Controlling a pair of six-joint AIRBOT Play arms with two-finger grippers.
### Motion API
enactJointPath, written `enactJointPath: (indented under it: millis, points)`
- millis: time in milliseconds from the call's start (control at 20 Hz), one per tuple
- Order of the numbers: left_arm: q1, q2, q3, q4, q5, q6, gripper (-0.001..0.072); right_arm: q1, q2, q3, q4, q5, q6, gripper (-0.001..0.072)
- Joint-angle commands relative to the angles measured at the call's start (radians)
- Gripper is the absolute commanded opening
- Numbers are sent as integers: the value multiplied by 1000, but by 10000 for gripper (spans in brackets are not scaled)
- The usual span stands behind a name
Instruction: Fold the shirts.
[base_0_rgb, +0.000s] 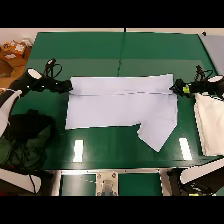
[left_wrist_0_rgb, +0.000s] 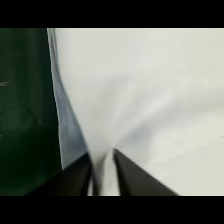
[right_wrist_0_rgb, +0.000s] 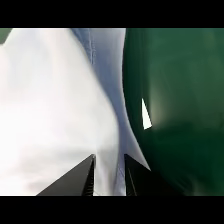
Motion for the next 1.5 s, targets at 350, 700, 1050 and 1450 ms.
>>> enactJointPath:
  millis: [350, 700, 1050, 1450]
  points:
    - [141, 12, 154, 60, -674, -202, 23, -183, 161, -11, -71, 306, 100, 11]
    - [16, 341, -101, 216, -558, -290, 23, -183, 554, -408, -261, 321, 237, 10]
    - [-166, 781, -650, 217, -193, -515, 113, -182, 806, -799, -370, 320, 350, 171]
    - [-299, 760, -937, 78, 358, -771, 615, -180, 805, -969, -260, 174, 347, 320]
